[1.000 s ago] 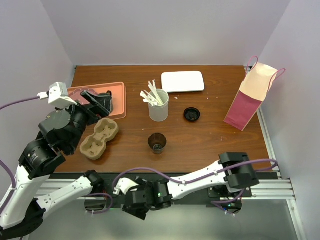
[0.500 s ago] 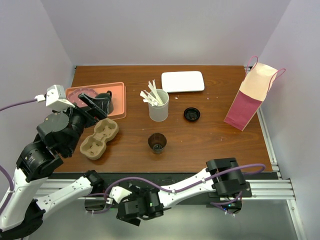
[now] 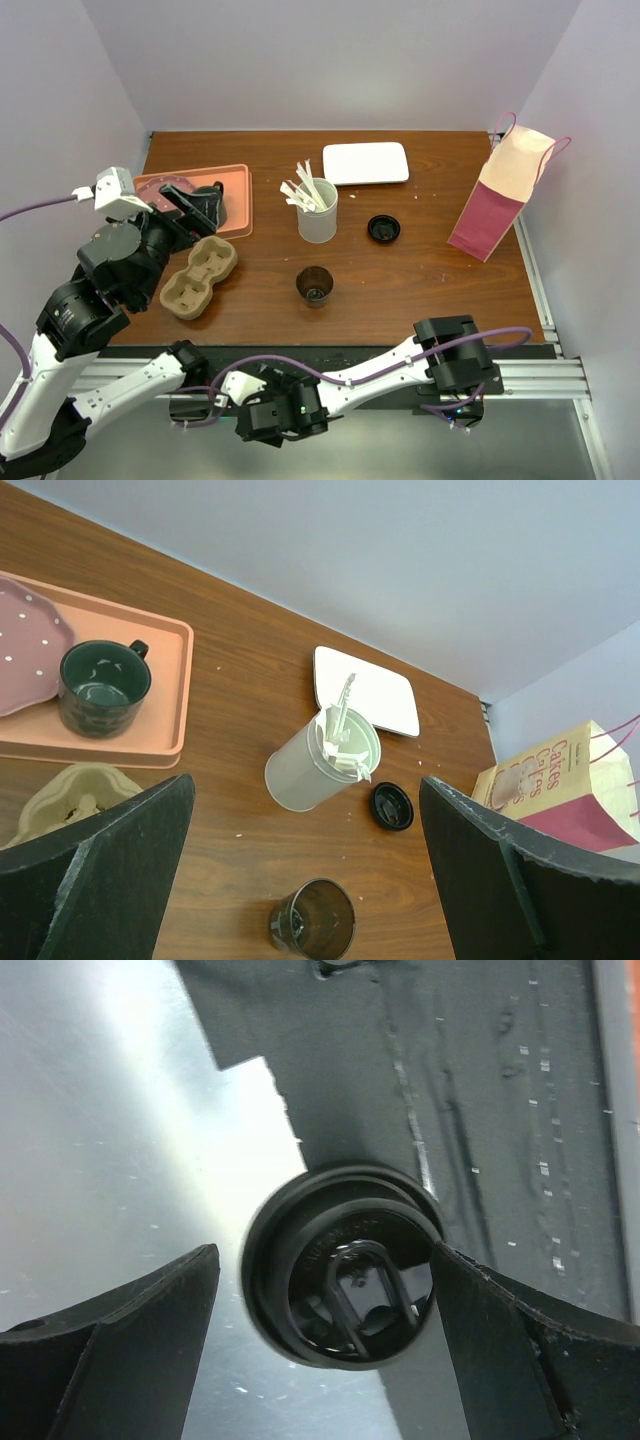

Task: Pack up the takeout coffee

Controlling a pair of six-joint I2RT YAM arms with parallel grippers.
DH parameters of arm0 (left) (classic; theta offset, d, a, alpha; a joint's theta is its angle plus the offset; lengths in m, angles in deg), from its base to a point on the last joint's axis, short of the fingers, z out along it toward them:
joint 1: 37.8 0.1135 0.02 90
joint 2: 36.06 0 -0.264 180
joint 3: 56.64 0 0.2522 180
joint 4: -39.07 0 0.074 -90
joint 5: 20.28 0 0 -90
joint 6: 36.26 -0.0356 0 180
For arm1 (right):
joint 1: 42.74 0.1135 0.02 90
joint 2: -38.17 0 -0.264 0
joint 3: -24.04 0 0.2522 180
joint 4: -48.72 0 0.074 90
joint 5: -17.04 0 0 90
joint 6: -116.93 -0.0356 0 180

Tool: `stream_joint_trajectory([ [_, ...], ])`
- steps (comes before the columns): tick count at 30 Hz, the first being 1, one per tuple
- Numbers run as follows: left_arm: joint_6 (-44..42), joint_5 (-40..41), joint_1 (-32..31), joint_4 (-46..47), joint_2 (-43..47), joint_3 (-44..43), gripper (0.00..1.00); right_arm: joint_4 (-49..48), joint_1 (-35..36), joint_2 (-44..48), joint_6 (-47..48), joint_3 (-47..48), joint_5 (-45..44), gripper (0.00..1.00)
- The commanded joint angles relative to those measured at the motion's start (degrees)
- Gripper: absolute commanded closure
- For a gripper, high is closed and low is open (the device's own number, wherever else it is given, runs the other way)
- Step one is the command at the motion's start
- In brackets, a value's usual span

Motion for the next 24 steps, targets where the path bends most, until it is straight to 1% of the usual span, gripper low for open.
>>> stream_joint_trajectory([
  [1,-2.1,1.3,0.0,4.2,-1.0,0.7,0.0,2.7,-0.1,2.6,1.4,0.6,-3.9,0.1],
  [10,-2.1,0.5,0.1,5.2,-1.1,1.2,0.0,4.1,-0.1,3.0,3.0,2.8,-3.4,0.07],
  [14,-2.1,0.6,0.0,5.4,-1.0,1.1,0.0,3.3,-0.1,2.8,3.2,2.3,-3.5,0.09],
  [17,-2.6,0.6,0.1,5.3,-1.0,0.9,0.0,3.5,-0.1,2.1,3.1,2.1,-5.0,0.16],
  [18,-2.8,0.7,0.1,5.2,-1.0,0.8,0.0,3.8,-0.1,2.1,3.1,2.0,-5.3,0.24],
  [20,-3.3,0.9,0.0,5.2,-0.9,0.7,0.0,3.9,-0.1,2.4,3.1,2.0,-6.1,0.37],
  [21,-3.4,0.9,0.0,5.1,-0.9,0.8,0.0,4.0,-0.1,2.5,3.2,2.1,-6.2,0.46],
  [22,-3.7,0.8,0.0,5.2,-0.9,0.8,0.0,4.1,-0.2,2.7,3.1,2.2,-6.3,0.49],
  [24,-4.0,0.9,0.0,5.5,-1.0,0.9,0.0,5.2,-0.1,2.8,2.8,2.9,-7.1,0.5],
])
